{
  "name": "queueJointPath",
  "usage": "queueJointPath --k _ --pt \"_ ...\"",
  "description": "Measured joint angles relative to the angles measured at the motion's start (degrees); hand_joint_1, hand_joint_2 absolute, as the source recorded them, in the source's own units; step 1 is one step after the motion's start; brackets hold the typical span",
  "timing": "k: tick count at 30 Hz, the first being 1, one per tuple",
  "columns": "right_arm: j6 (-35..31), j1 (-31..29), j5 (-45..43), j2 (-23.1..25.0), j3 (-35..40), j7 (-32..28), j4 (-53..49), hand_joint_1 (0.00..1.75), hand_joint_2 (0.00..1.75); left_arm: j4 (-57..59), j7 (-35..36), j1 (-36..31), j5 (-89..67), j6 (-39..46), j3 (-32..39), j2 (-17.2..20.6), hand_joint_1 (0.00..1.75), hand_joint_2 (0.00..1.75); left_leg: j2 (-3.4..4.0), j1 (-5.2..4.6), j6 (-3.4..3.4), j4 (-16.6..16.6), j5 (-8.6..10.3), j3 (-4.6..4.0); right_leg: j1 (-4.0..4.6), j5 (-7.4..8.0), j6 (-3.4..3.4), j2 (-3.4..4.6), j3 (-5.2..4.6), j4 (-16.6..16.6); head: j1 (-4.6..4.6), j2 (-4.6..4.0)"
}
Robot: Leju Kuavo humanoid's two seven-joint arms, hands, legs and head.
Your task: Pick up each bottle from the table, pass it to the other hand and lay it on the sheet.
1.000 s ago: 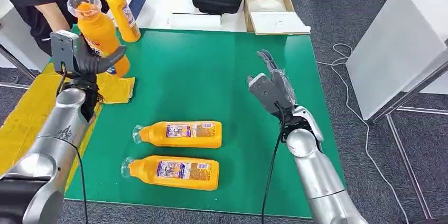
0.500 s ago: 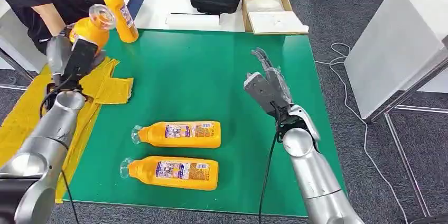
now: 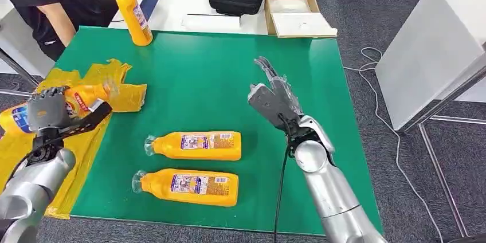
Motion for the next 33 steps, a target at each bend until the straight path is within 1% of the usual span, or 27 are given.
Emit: queueJointPath --k 2,6,11,12,13,14,16,20,26,33 --pt "0.02 0.39 -0.30 -0.26 0.52 0.00 0.00 0.00 0.00 0.39 1.33 1.14 -3.32 0.04 0.24 0.11 1.75 1.75 0.00 -0.03 0.00 0.00 0.00 0.00 0.00 0.00 0.00 0.00 0.00 -0.01 0.00 0.00" --pt "0.00 1.43 -0.44 -0.79 1.46 0.17 -0.04 0.00 0.00 1.18 1.02 3.37 -7.29 0.13 1.68 -0.15 1.75 1.75 0.02 -0.05 0.00 0.01 -0.01 0.01 0.00 0.01 0.01 0.01 -0.02 -0.03 0.00 0.00" --pt "-0.05 1.60 -0.57 -0.98 2.38 0.59 -0.04 0.00 0.00 0.94 -4.54 4.56 -8.49 0.20 4.28 -1.57 1.75 1.75 0.01 -0.04 0.00 0.01 0.00 0.01 0.01 0.02 0.01 0.00 -0.03 -0.03 -0.02 0.00" --pt "-0.07 1.60 -0.61 -0.98 2.38 0.59 0.00 0.00 0.00 0.72 -5.98 4.69 -8.34 0.20 4.81 -1.93 1.54 1.75 0.01 -0.04 0.00 0.01 0.00 0.01 0.01 0.02 0.02 0.00 -0.03 -0.03 -0.02 0.00" --pt "-0.07 1.57 -0.66 -0.98 2.38 0.61 0.09 0.00 0.00 0.43 -7.20 4.74 -8.16 0.20 5.42 -2.19 0.09 1.75 0.01 -0.04 0.00 0.01 0.00 0.01 0.01 0.02 0.02 0.00 -0.03 -0.03 -0.02 0.00" --pt "-0.07 1.56 -0.72 -0.98 2.40 0.61 0.20 0.00 0.00 0.22 -8.12 4.77 -8.01 0.20 6.06 -2.65 0.00 0.00 0.01 -0.04 0.00 0.01 0.00 0.01 0.01 0.02 0.02 0.01 -0.02 -0.03 0.00 0.00" --pt "-0.11 1.56 -0.83 -0.98 2.49 0.63 0.33 0.00 0.00 0.04 -9.76 4.79 -7.51 0.20 6.86 -3.39 0.00 0.00 0.01 -0.04 0.00 0.01 0.00 0.02 0.01 0.02 0.02 0.02 -0.03 -0.03 0.00 0.00" --pt "-0.26 1.46 -1.16 -1.01 2.73 0.61 1.00 0.00 0.00 0.20 -15.34 4.58 -6.33 0.20 8.90 -5.04 0.00 0.00 -0.01 -0.05 0.00 0.01 0.00 0.02 0.01 0.02 0.02 0.00 -0.03 -0.03 0.00 0.00" --pt "-0.39 1.18 -1.55 -1.20 3.48 0.00 2.41 0.00 0.00 2.14 -18.91 3.22 -3.22 0.15 11.34 -6.41 0.00 0.00 0.00 -0.04 0.00 0.01 -0.01 0.02 0.01 0.02 0.02 0.01 -0.02 -0.03 -0.02 0.00" --pt "-0.39 1.23 -0.90 -1.38 5.62 -1.05 3.76 0.00 0.00 3.45 -20.77 2.62 -0.88 -0.04 13.33 -6.62 0.00 0.00 0.01 -0.02 0.00 0.01 0.00 0.02 0.03 0.02 0.02 0.02 -0.02 -0.03 -0.02 0.00"
